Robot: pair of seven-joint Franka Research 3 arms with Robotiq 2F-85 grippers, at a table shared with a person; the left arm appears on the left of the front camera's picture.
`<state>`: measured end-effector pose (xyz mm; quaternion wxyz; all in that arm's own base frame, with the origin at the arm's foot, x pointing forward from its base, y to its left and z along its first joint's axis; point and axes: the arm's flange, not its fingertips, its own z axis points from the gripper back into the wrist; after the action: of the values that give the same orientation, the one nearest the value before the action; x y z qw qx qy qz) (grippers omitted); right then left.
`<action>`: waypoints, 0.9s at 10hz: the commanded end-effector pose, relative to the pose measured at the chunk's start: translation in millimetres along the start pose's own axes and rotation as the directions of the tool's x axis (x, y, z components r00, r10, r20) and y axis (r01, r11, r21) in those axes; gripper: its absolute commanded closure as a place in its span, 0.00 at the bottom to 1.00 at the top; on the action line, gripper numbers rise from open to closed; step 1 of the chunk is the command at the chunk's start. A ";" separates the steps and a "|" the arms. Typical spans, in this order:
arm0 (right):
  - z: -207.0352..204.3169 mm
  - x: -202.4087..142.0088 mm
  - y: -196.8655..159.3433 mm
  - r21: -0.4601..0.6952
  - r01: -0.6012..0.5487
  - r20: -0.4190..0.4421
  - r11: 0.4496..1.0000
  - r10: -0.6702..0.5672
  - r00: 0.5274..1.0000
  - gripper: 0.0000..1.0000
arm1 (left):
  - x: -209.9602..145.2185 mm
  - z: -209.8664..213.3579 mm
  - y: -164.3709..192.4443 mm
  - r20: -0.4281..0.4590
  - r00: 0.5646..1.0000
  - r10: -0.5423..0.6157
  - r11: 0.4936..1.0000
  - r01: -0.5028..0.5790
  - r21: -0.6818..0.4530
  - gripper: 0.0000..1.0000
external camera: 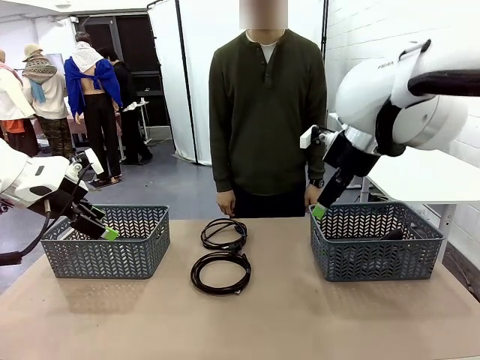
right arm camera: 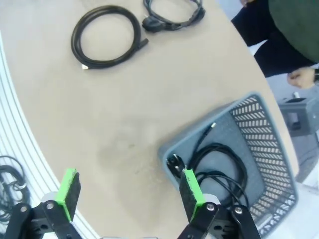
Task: Organize the cables according to human instructions.
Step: Pick up a bundle of cables and place it in the basket indicated by the human.
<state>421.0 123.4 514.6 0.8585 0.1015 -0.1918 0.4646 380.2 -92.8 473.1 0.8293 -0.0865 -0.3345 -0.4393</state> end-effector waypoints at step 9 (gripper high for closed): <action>0.0 0.0 0.0 0.000 0.000 0.000 1.000 0.000 1.000 0.00 | -1.7 -1.2 2.8 0.006 1.000 0.004 1.000 -0.004 -0.003 0.00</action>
<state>419.5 123.4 513.1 0.8588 0.1049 -0.1948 0.4622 380.2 -92.8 473.2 0.8293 -0.0865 -0.3345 -0.4393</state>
